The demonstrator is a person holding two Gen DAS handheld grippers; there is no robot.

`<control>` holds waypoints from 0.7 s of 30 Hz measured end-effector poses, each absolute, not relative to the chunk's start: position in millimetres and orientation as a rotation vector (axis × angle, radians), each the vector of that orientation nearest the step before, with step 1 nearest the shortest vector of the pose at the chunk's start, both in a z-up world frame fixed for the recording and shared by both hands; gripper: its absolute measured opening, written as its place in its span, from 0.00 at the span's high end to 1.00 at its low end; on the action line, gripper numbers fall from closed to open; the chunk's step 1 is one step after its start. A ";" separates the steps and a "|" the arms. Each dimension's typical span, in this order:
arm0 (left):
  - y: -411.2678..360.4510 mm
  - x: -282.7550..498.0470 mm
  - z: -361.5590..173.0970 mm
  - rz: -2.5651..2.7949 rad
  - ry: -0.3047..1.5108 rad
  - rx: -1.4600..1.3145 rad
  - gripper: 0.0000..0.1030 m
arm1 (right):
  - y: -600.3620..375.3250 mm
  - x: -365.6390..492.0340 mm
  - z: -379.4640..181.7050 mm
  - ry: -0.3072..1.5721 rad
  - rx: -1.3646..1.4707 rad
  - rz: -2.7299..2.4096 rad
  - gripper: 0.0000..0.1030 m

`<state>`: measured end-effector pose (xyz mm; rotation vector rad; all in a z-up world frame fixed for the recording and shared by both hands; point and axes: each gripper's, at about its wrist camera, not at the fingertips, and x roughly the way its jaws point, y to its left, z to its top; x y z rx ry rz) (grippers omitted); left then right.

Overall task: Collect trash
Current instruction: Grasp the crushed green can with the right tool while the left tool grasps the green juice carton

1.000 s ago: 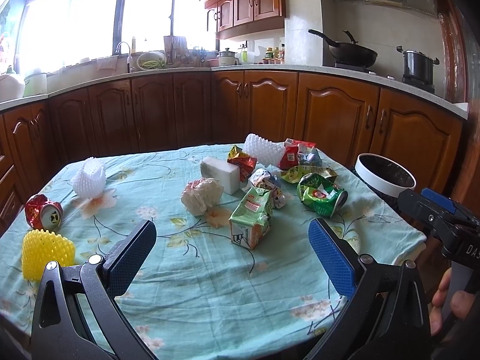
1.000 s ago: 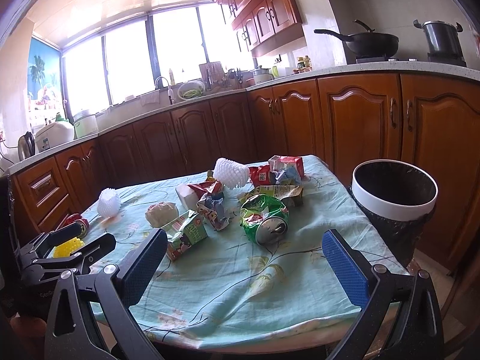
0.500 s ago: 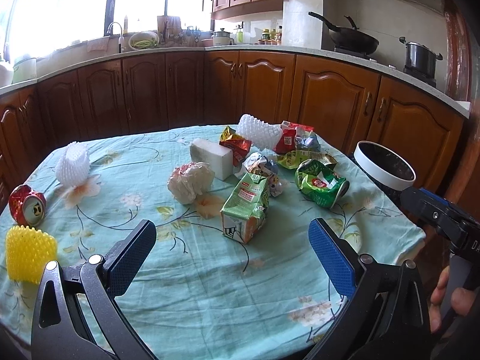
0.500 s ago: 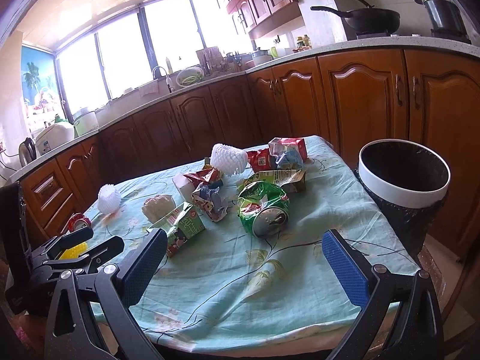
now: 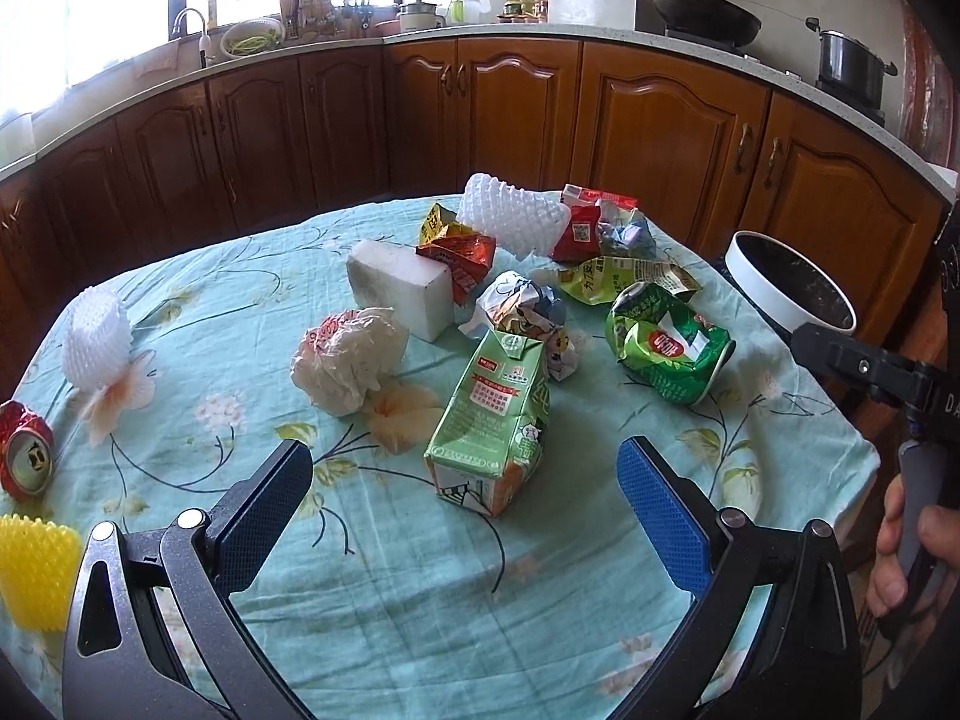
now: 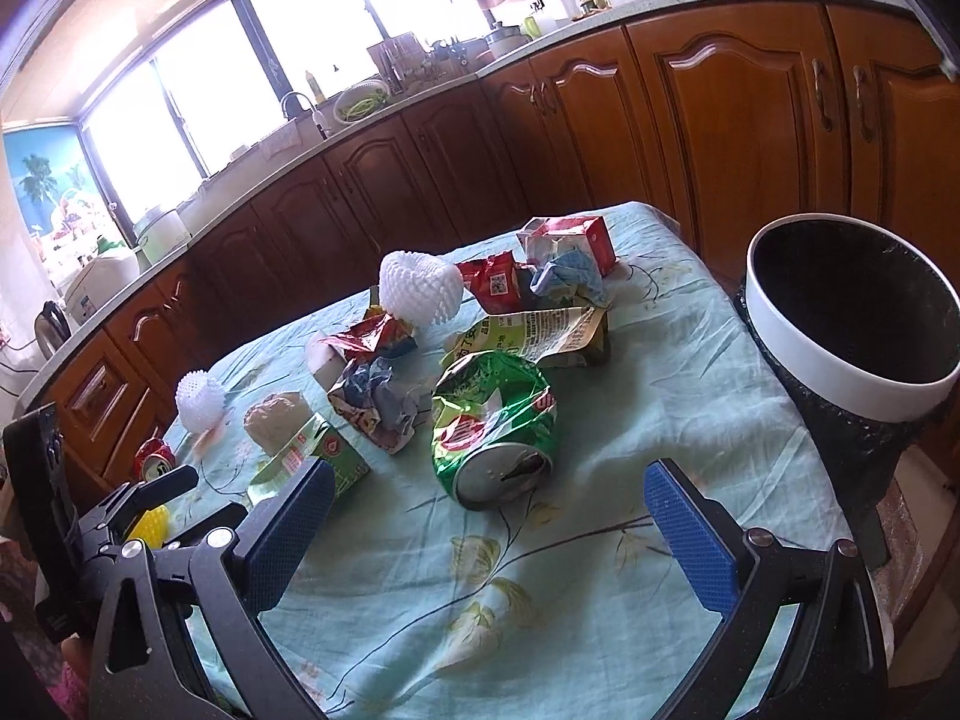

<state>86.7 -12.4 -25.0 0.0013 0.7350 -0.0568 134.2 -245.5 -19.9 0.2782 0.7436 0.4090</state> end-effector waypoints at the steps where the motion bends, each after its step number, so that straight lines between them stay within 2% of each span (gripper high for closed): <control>1: -12.4 91.7 -25.7 -0.059 0.742 0.003 0.00 | -247.3 141.6 -21.1 0.754 0.288 0.412 0.00; 9: -15.5 124.7 -38.0 -0.062 0.807 0.029 0.00 | -245.1 192.6 -40.1 0.840 0.319 0.440 0.09; 13: -16.2 135.2 -44.2 -0.068 0.834 0.043 0.00 | -238.4 210.9 -56.9 0.906 0.323 0.459 0.19; 15: -17.5 138.9 -46.6 -0.079 0.841 0.045 0.04 | -236.2 218.6 -65.4 0.940 0.335 0.473 0.24; 18: -19.8 143.3 -49.9 -0.104 0.857 0.043 0.14 | -234.1 225.4 -74.4 0.981 0.348 0.494 0.40; 19: -20.5 145.6 -51.4 -0.115 0.866 0.040 0.23 | -234.3 226.1 -75.6 0.985 0.362 0.512 0.48; 20: -21.3 147.1 -52.9 -0.127 0.876 0.034 0.37 | -234.0 226.0 -75.5 0.988 0.380 0.538 0.61; 21: -21.6 148.5 -54.5 -0.141 0.889 0.025 0.45 | -233.8 225.5 -74.0 0.988 0.396 0.563 0.69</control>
